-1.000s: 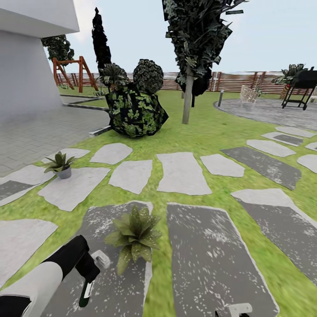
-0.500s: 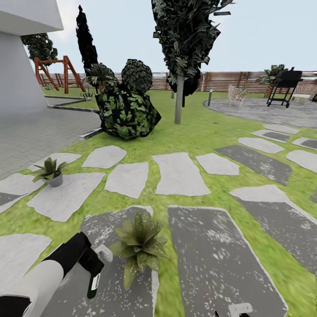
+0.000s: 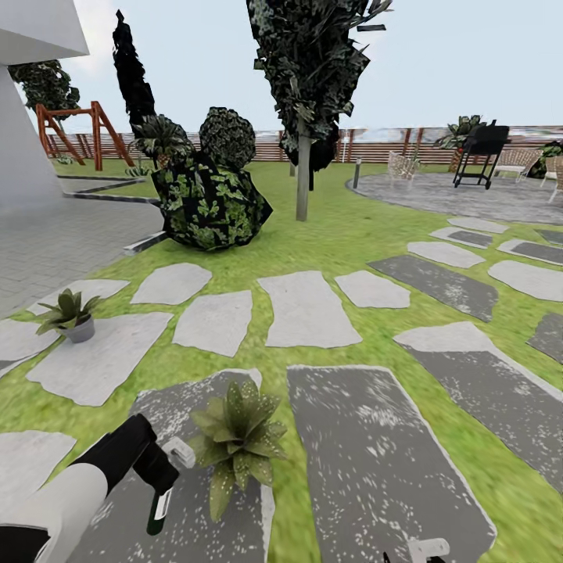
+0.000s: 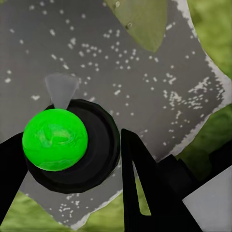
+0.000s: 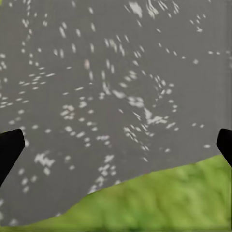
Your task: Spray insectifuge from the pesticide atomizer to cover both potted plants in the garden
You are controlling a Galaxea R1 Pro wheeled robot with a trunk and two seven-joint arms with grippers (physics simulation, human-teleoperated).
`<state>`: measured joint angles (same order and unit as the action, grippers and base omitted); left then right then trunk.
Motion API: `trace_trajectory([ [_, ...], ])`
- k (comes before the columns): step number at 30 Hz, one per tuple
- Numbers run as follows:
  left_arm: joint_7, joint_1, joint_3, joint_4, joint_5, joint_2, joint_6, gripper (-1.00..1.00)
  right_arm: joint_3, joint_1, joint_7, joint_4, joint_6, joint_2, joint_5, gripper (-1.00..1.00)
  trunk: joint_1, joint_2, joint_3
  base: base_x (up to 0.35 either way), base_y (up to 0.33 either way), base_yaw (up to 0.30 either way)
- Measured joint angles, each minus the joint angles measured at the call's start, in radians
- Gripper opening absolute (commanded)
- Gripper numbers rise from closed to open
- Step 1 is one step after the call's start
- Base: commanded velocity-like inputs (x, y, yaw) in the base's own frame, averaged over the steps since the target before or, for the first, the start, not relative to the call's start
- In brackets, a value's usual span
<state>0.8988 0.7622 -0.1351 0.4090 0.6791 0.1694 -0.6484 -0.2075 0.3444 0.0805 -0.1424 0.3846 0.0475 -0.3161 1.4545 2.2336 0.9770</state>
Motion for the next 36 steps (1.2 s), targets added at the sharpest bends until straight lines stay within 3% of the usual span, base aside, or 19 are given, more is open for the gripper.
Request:
trace_trajectory([
  [9,0.0,0.0,-0.003,-0.001,0.003,-0.001,0.0,-1.0,0.0,0.0,0.001,-0.001,0.0,0.0,0.001,1.0,0.0,0.0,0.0,-0.026,0.046,-0.02],
  [23,-0.001,-0.003,-0.004,-0.006,0.008,-0.001,0.0,-1.0,0.0,0.0,0.001,-0.002,0.0,-0.001,0.003,1.0,0.0,0.0,-0.006,-0.071,0.244,-0.237],
  [36,-0.003,-0.029,-0.006,-0.011,0.026,0.0,0.0,-1.0,0.0,0.0,0.001,-0.002,0.0,-0.001,0.003,1.0,0.0,0.0,-0.006,0.0,0.031,-0.011],
])
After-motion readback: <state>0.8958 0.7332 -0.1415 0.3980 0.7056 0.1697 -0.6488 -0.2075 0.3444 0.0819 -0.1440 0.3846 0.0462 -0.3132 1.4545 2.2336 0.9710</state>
